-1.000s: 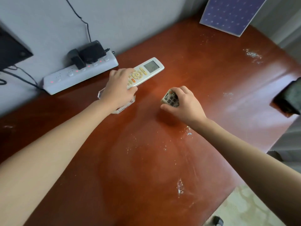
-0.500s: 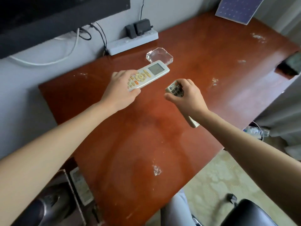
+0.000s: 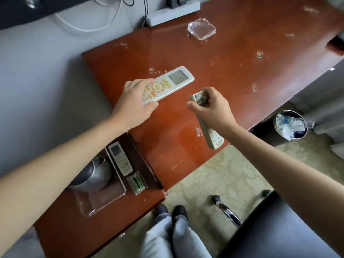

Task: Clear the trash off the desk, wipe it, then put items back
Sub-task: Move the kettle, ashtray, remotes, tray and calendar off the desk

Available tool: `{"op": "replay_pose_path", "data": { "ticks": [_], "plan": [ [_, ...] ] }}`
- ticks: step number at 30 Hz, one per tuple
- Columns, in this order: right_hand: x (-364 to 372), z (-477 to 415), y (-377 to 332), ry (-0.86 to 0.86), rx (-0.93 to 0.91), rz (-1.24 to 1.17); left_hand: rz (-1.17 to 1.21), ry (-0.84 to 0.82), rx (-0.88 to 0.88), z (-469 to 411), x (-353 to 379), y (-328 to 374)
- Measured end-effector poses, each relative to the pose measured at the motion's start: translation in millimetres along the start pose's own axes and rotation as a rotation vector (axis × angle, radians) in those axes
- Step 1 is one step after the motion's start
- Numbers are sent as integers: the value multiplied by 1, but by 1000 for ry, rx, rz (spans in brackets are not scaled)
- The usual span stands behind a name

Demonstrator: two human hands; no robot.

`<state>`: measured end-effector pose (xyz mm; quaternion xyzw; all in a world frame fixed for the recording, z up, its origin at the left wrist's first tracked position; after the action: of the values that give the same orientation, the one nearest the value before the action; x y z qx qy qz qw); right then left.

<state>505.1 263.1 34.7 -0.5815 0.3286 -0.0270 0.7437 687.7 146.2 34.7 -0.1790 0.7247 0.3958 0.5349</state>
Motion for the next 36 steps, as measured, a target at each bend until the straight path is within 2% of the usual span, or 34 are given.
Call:
{"op": "replay_pose_path", "data": {
  "ticks": [7, 13, 21, 29, 36],
  "plan": [
    [15, 53, 9, -46, 34, -4, -8, -1, 6, 64, 10, -10],
    [43, 116, 3, -27, 79, 55, 19, -45, 86, 123, 9, -35],
    [136, 221, 15, 44, 167, 16, 58, -55, 192, 238, 8, -104],
    [230, 271, 106, 83, 435, -40, 115, -210, 138, 335, 70, -186],
    [275, 256, 197, 257, 616, -137, 91, -313, 116, 374, 165, -239]
  ]
}}
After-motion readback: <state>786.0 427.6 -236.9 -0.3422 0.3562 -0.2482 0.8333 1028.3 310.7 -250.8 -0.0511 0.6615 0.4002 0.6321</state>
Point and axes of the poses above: each hand's wrist, its own z-axis away from the middle knuckle, its own x-axis out of the palm, y = z × x, the point moved 1 cm from there along -z, towards the middle knuckle, and after that the axes turned 13 degrees about -z, right-handed, at the moved point
